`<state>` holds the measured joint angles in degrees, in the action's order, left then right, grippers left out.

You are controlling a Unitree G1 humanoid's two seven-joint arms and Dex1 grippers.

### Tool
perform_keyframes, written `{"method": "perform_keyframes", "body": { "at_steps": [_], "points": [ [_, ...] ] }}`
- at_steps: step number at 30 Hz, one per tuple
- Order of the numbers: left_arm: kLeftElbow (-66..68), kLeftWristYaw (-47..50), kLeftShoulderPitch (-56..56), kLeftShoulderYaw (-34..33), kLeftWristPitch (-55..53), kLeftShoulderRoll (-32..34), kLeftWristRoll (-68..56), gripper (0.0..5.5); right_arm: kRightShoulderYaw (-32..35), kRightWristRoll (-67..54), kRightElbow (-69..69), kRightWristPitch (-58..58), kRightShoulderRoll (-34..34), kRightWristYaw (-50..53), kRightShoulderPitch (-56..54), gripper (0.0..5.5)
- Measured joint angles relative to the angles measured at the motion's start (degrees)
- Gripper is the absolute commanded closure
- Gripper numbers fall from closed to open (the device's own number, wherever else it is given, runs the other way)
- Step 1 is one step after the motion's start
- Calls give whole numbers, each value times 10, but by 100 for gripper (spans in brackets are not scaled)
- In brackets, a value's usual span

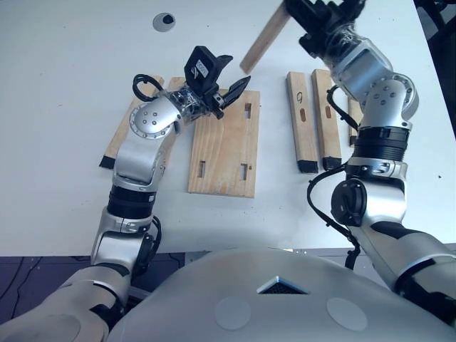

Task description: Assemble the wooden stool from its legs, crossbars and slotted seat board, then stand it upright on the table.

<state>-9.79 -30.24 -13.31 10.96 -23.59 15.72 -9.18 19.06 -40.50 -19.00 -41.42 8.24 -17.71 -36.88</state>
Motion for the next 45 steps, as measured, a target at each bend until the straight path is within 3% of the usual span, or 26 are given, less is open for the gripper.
{"method": "perform_keyframes", "body": {
  "at_steps": [3, 8, 12, 18, 24, 29, 45],
  "points": [
    [-3, 27, 17, -9, 2, -6, 2, 293, 63, -21, 36, -34, 61, 29, 13, 511],
    [2, 107, 63, -86, 38, -21, 7, 310, 182, -95, 110, -146, 178, 73, 47, 511],
    [29, 151, 77, -161, 73, -14, 8, 357, 211, -136, 137, -207, 171, 117, 70, 511],
    [75, 169, 67, -221, 92, 13, 7, 373, 205, -185, 208, -249, 95, 178, 128, 511],
    [81, 179, 68, -226, 102, 15, 13, 373, 195, -174, 213, -237, 111, 190, 140, 511],
    [90, 189, 85, -220, 115, 7, 24, 373, 188, -155, 208, -238, 174, 181, 141, 511],
    [100, 183, 92, -214, 116, 2, 25, 373, 158, -128, 177, -184, 143, 166, 189, 511]
  ]
}}
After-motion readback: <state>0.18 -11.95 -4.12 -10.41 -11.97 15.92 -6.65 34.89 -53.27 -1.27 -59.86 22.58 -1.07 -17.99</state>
